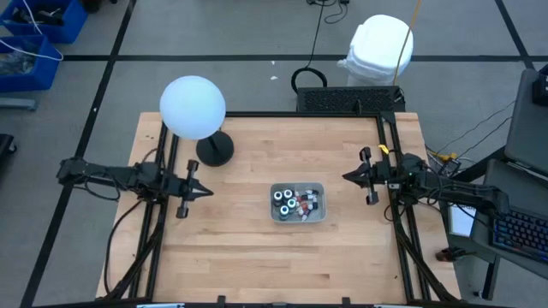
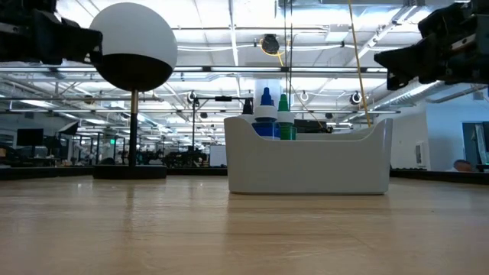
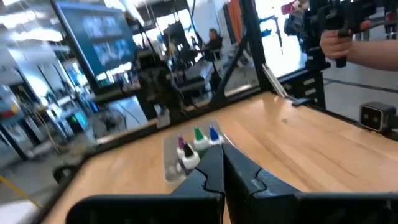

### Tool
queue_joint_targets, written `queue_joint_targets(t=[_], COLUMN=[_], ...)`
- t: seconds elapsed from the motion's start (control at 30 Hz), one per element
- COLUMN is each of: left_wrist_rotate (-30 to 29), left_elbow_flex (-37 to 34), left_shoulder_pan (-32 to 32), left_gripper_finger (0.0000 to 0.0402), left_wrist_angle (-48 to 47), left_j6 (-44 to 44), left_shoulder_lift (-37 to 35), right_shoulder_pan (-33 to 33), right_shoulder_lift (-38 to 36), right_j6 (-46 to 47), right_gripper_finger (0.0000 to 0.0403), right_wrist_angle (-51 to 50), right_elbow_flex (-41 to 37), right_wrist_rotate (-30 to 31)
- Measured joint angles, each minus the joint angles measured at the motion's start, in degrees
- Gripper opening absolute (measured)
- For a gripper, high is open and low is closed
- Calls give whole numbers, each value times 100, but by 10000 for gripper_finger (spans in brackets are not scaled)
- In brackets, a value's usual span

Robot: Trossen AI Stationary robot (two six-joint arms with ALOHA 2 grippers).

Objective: Pick & Place food coloring
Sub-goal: Return to Home Position

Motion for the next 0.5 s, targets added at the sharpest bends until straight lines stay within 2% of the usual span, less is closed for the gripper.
queue_joint_targets(t=[0.17,0.3,0.37,0.5], left_wrist_rotate=[-7,-103,-232,-296], left_elbow_flex=[-2,-412,-516,-514], left_shoulder_pan=[0,0,4,4], left_gripper_finger=[1,1,1,1], left_wrist_angle=[-110,-133,-457,-577], left_j6=[135,121,30,-132], left_shoulder_lift=[-469,-888,-1120,-1259], right_shoulder_pan=[0,0,0,0], right_shoulder_lift=[0,4,2,2], right_j6=[-66,-203,-228,-240], right_gripper_finger=[0,0,0,0], right_wrist_angle=[235,185,176,175], right_elbow_flex=[-7,-7,-9,-9], right_wrist_rotate=[4,4,5,8])
